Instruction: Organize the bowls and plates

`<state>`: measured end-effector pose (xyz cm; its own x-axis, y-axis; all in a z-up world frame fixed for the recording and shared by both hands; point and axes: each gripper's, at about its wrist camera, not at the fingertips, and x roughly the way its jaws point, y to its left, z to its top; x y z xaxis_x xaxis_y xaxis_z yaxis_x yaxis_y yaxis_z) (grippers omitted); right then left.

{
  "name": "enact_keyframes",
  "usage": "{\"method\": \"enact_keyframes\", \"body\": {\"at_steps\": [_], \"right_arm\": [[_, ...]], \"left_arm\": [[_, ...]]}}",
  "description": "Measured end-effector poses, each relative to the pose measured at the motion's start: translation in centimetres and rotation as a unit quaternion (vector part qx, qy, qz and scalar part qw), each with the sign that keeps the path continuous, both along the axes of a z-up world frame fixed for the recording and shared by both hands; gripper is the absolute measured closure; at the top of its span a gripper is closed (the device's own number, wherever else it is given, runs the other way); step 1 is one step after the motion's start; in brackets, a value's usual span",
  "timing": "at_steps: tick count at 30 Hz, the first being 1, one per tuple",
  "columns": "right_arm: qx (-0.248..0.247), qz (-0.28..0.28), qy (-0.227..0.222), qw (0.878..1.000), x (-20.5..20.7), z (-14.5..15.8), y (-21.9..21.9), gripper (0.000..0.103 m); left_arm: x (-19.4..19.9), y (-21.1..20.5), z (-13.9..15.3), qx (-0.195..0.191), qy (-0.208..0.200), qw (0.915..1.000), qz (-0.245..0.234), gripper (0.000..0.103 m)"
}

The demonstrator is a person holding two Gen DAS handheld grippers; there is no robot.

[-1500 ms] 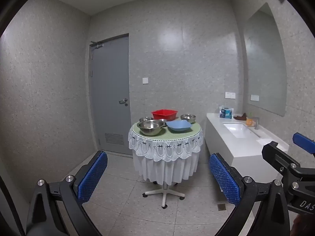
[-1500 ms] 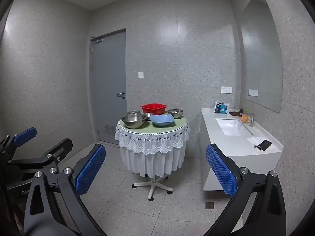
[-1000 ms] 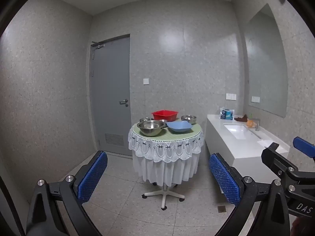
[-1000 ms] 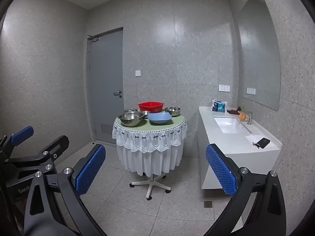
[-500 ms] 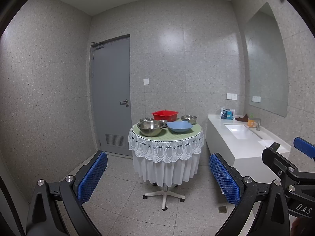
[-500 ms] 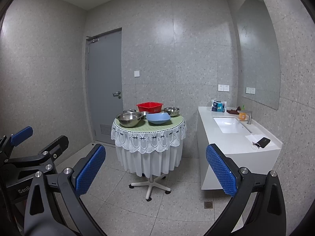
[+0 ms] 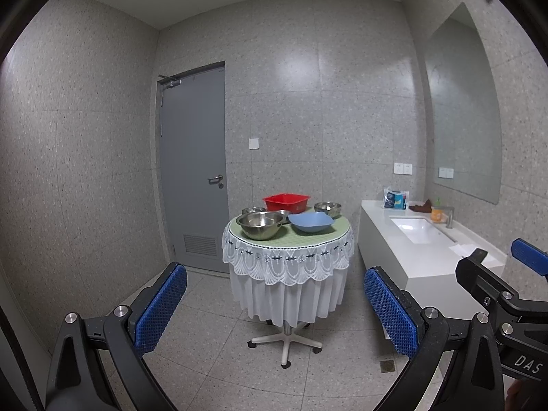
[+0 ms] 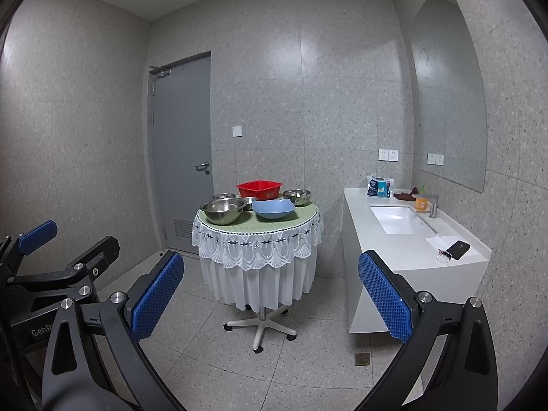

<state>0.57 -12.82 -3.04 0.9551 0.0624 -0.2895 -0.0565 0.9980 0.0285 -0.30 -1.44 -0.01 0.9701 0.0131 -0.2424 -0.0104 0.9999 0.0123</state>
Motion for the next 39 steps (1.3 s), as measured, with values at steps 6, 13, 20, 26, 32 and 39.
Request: {"method": "enact_keyframes", "body": {"at_steps": [6, 13, 20, 26, 32, 39], "right_arm": [[0.002, -0.002, -0.002, 1.0, 0.1, -0.1, -0.3, 0.0], [0.005, -0.001, -0.002, 1.0, 0.2, -0.3, -0.8, 0.0], [0.007, 0.001, -0.001, 1.0, 0.2, -0.6, -0.7, 0.0], [0.007, 0.002, -0.001, 1.0, 0.3, -0.7, -0.8, 0.0], [0.009, 0.002, 0.002, 1.0, 0.6, -0.6, -1.1, 0.0], [0.01, 0.002, 0.01, 1.0, 1.6, 0.0, -2.3, 0.0]], "left_arm": [[0.0, -0.3, 0.0, 0.001, 0.001, 1.0, 0.0, 0.001], [0.0, -0.7, 0.2, 0.002, 0.001, 1.0, 0.002, 0.001], [0.3, -0.7, 0.0, 0.003, 0.003, 1.0, 0.003, 0.001], [0.6, -1.3, 0.0, 0.001, 0.004, 1.0, 0.005, 0.001], [1.4, -1.4, 0.0, 0.002, 0.009, 0.9999, 0.005, 0.001], [2.9, -2.3, 0.8, 0.005, 0.017, 0.9998, 0.005, 0.001]]}}
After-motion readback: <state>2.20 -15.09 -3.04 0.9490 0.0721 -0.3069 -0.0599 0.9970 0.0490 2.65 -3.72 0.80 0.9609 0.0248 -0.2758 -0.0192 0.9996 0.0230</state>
